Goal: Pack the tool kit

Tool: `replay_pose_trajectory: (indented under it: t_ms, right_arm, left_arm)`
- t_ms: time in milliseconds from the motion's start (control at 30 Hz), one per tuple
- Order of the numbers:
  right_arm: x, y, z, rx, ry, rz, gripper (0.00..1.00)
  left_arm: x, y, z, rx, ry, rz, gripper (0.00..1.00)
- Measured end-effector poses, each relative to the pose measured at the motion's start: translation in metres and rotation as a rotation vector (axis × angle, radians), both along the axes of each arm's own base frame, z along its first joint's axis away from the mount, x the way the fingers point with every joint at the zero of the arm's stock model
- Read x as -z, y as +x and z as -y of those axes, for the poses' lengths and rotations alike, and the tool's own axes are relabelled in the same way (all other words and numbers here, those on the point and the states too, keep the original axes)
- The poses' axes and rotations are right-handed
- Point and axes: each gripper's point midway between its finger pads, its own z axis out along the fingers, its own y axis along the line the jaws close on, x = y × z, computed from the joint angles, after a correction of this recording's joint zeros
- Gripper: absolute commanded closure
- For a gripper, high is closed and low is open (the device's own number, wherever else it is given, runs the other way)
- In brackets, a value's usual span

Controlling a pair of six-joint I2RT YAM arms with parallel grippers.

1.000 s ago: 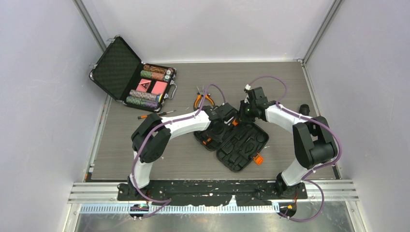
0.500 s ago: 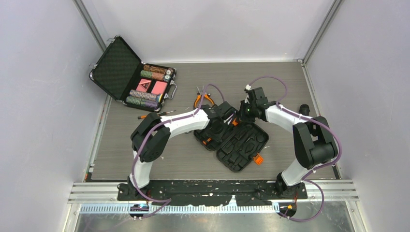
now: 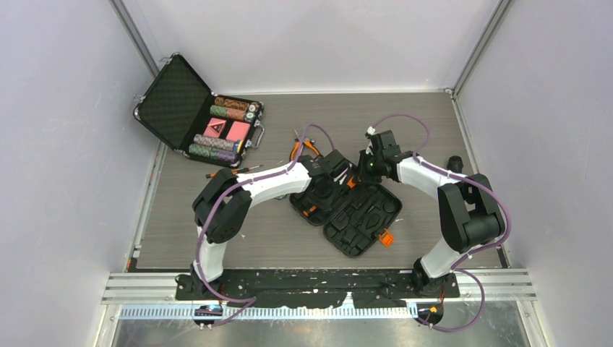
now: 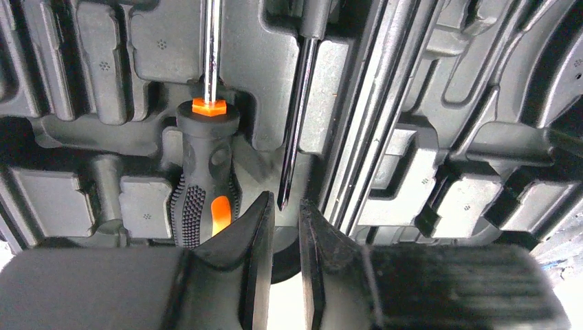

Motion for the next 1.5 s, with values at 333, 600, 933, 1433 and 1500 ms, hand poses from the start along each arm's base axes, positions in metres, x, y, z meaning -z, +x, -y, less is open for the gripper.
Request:
replay_pose_trajectory:
  t_ms: [333, 600, 933, 1433, 1500]
  right_arm:
    - [0.0000, 0.0001, 0.0000, 0.000, 0.000, 0.000, 0.90]
    - [-0.0001, 0.0000, -0.0001, 0.000, 0.000, 0.000, 0.90]
    - [0.0009, -0.0004, 0.0001, 0.002, 0.002, -0.001, 0.92]
    - [0.0081, -0.0028, 0.0006, 0.017, 0.022, -0.016, 0.95]
    - [0.0097, -0.0034, 0.0009, 0.020, 0.022, -0.018, 0.95]
  left_arm:
    - [-0.0050, 0.0001, 0.0000, 0.001, -0.007, 0.006, 0.92]
    - [-0.0048, -0.0002, -0.0017, 0.001, -0.001, 0.002, 1.00]
    - [-0.0018, -0.0002, -0.0019, -0.007, 0.002, -0.013, 1.00]
    - [0.0032, -0.0013, -0.0009, -0.064, 0.023, -0.088, 1.00]
    - [0.0041, -0.0013, -0.0009, -0.070, 0.028, -0.100, 1.00]
